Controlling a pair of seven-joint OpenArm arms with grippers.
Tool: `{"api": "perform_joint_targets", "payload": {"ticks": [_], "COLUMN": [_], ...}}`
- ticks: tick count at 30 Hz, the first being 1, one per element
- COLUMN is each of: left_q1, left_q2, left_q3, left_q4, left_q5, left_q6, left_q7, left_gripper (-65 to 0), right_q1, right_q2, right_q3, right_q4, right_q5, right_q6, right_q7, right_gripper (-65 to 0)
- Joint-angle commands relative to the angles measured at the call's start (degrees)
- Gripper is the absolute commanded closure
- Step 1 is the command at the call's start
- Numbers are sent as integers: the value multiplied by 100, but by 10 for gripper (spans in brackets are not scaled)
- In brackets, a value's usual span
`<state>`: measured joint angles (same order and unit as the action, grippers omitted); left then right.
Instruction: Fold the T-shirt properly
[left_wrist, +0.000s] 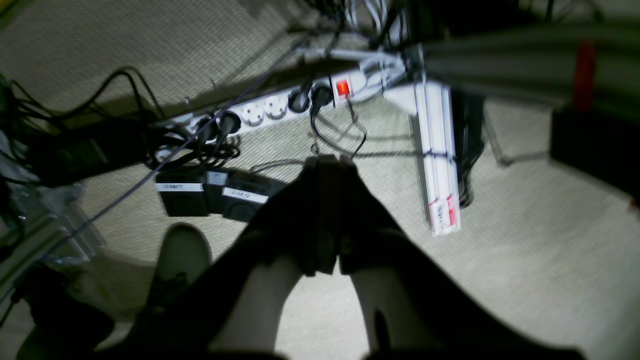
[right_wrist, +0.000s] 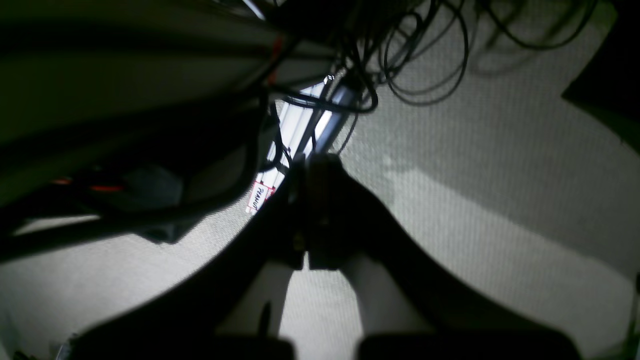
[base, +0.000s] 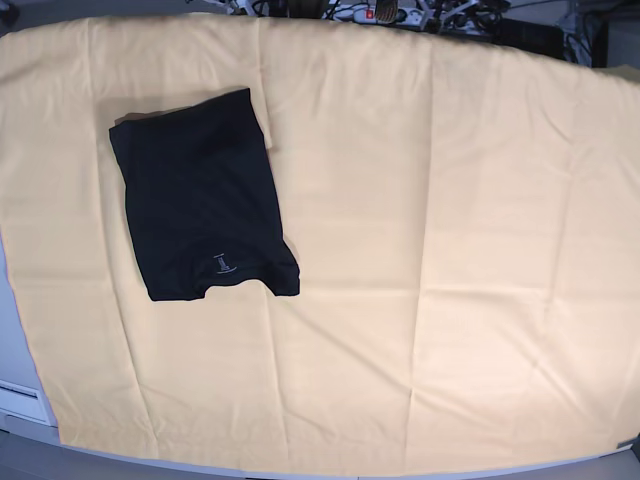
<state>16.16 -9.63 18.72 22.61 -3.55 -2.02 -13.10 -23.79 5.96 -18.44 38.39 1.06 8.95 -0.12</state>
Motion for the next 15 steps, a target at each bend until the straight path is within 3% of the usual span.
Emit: {"api": "perform_joint_targets", "payload": {"ticks": [1,6,11,15], "left_q1": [13,0,-2,-81], "left_q2": [94,638,758,758], "left_q3": [131,339,339,339], "left_q4": [-52,-175,-175,-175], "left_q5": [-39,-466,-656,-752], "left_q6": [24,57,57,57], "left_q7": [-92,-105,-103,-31], "left_gripper": [0,0,0,0], "right_q1": [-46,98,81,96], "right_q2": [-7,-197,-402,-535], "right_q3": [4,4,4,4], "right_q4": [-92,-669,-717,-717], "right_q5": [-7,-4,-13,-402], "right_q6": [24,31,-24,-190], "right_q7": [85,365,551,553], "right_gripper": [0,0,0,0]}}
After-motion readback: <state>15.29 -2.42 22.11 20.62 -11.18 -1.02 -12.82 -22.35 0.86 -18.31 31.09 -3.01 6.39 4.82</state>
